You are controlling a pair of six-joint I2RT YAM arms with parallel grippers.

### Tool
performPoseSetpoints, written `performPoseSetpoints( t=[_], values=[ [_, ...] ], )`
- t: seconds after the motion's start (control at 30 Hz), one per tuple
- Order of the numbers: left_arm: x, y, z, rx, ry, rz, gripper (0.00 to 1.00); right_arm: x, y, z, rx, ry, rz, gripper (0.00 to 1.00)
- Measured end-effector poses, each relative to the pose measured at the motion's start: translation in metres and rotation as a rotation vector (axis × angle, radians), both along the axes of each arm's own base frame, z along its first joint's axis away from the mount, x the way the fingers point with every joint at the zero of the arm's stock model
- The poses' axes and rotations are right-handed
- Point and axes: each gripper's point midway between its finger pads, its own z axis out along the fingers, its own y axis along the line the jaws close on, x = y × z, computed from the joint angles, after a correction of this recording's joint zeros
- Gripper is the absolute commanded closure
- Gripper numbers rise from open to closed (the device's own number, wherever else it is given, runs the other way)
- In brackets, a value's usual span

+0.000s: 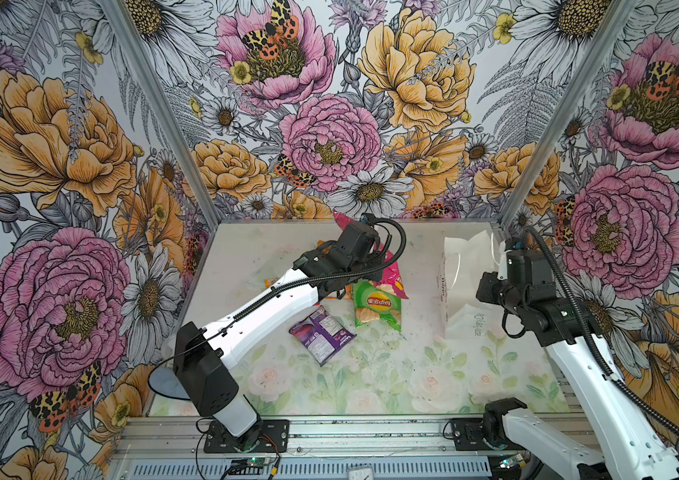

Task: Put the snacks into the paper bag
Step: 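Lift the pink chip bag with the left gripper toward the paper bag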

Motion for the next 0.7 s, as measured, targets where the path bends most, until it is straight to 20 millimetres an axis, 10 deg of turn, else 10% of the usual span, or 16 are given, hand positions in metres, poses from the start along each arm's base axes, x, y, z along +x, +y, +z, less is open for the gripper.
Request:
performPoseSetpoints(
  t=[0.2, 0.7],
  values=[
    [0.002, 0.026, 0.021, 0.008, -0.073, 0.089, 1.00, 0.008, 0.014, -0.005, 0.005, 0.013, 0.045, 1.00],
    [-0.027, 0.039, 0.166, -0.192, -0.413, 0.165, 1.00, 0.030, 0.054, -0.004, 0.013, 0.030, 0.157, 1.00]
  ],
)
